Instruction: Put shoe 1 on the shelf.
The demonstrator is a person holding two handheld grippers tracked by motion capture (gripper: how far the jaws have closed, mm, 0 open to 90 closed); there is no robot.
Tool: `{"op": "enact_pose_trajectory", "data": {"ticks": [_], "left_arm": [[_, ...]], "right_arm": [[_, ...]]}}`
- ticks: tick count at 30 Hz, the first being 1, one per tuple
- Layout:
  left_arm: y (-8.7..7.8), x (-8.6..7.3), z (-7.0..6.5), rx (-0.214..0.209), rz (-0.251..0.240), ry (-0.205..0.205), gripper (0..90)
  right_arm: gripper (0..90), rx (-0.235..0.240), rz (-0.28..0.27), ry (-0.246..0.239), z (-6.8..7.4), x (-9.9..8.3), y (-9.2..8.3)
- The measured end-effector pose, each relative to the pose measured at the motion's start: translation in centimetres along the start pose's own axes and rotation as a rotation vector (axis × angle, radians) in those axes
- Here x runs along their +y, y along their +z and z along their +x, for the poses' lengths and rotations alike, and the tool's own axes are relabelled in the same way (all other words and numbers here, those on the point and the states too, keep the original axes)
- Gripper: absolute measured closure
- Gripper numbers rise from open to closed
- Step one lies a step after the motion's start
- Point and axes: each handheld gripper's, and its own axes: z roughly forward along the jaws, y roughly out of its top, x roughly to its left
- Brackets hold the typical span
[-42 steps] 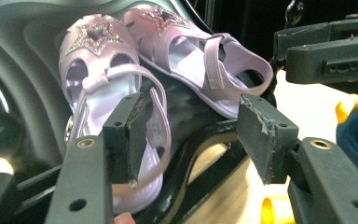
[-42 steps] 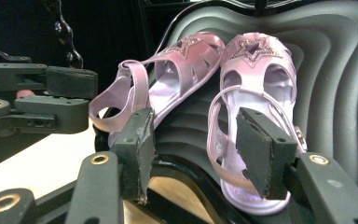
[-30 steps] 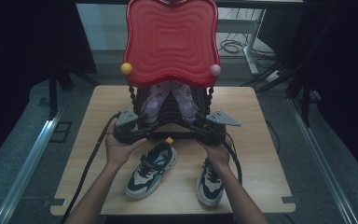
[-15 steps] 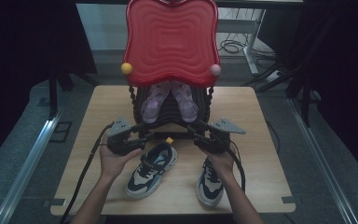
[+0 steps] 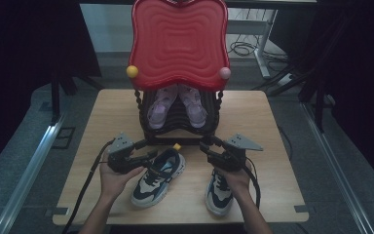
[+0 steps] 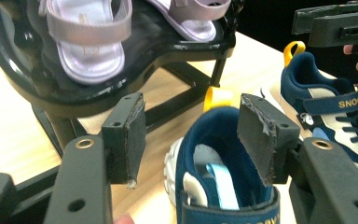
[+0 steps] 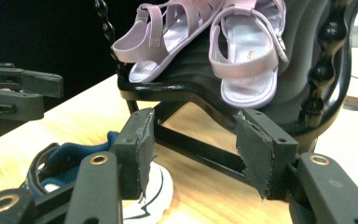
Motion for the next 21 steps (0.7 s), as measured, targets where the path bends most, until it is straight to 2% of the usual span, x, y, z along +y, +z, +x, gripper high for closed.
{"op": "enact_pose_trajectory", "data": {"ticks": [9,17,21], "left_arm": [[-0.6,-0.9,-0.2,0.008,0.014,-0.026,41.9],[-1.8,-1.7,0.3,0.026,0.01,-0.068,41.8],[-2.4,-2.2,0.5,0.035,0.019,-0.075,41.8]], "right_arm": [[47.0,-0.008,-0.01,0.019,-0.3,-1.2,-1.1],[47.2,-0.027,0.006,0.029,-0.9,-2.1,-2.1],[47.3,-0.032,0.02,0.022,-1.1,-2.5,-2.5]]}}
